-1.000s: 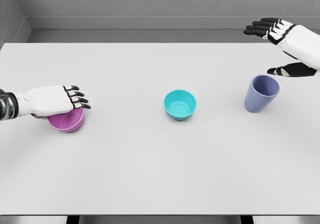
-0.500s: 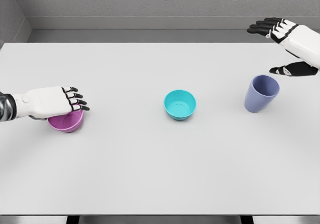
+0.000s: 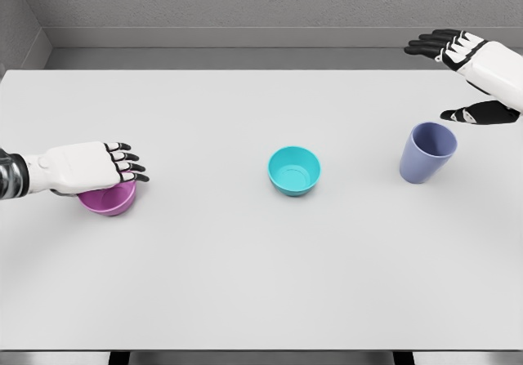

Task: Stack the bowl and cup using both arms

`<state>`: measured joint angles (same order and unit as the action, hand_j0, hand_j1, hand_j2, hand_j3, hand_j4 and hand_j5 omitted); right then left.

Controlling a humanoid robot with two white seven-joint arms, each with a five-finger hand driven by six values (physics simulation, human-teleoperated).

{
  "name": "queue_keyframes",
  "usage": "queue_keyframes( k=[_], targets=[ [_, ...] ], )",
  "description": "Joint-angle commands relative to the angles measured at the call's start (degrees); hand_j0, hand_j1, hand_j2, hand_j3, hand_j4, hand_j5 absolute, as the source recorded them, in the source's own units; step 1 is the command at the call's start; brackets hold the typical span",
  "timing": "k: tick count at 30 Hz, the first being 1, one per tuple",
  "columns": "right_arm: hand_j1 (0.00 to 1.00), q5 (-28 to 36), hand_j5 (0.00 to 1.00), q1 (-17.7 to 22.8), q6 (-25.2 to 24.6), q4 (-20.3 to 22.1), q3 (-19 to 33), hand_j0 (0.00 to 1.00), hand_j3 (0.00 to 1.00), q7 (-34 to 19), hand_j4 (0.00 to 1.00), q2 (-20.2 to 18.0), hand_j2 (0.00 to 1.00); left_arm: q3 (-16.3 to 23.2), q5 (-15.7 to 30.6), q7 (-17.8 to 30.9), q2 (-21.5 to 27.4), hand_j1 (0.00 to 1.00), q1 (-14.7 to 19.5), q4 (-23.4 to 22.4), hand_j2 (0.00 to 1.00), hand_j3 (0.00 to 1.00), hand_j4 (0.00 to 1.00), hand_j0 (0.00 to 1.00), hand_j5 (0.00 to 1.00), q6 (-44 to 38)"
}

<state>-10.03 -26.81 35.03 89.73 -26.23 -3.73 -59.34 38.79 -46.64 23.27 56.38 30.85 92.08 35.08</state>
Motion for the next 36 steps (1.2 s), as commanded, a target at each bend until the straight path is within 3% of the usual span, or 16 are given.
queue_keyframes(
  k=[1,4,10,15,20,29,36],
  targets=[
    [1.0,0.4,1.0,0.0,0.0,0.0,0.0,1.0,1.0,0.0,1.0,-0.1,1.0,0.0,0.2,0.0,0.1,1.0,0.0,0.0,1.0,1.0,1.0,1.0,1.0,-0.1],
    [1.0,0.4,1.0,0.0,0.0,-0.1,0.0,1.0,1.0,0.0,1.0,-0.1,1.0,0.1,0.1,0.1,0.1,0.98,-0.1,0.0,0.98,0.98,0.98,0.98,0.98,-0.1],
    [1.0,0.4,1.0,0.0,0.0,-0.1,0.0,1.0,1.0,0.0,1.0,-0.1,1.0,0.5,-0.2,0.1,0.1,0.61,0.0,0.0,0.61,0.61,0.61,0.61,0.61,-0.1],
    [1.0,0.4,1.0,0.0,0.0,-0.1,0.0,1.0,1.0,0.0,1.0,-0.1,1.0,0.3,0.4,-0.2,0.0,0.59,0.2,-0.1,0.59,0.59,0.59,0.59,0.59,-0.1],
    [1.0,0.4,1.0,0.0,0.0,-0.6,0.0,1.0,1.0,0.0,1.0,0.0,1.0,-0.1,4.8,-0.5,-1.1,0.59,0.9,-0.3,0.59,0.59,0.59,0.59,0.59,-0.1],
    [1.0,0.4,1.0,0.0,0.0,-1.7,-0.1,1.0,1.0,0.0,1.0,0.3,1.0,0.1,6.0,-0.5,-10.1,0.59,4.7,-0.7,0.59,0.59,0.59,0.59,0.59,-0.1],
    [1.0,0.4,1.0,0.0,0.0,-1.7,-0.1,1.0,1.0,0.0,1.0,0.3,1.0,0.4,6.0,-0.4,-17.6,0.58,7.4,-3.8,0.58,0.58,0.58,0.58,0.58,-0.1]
  ],
)
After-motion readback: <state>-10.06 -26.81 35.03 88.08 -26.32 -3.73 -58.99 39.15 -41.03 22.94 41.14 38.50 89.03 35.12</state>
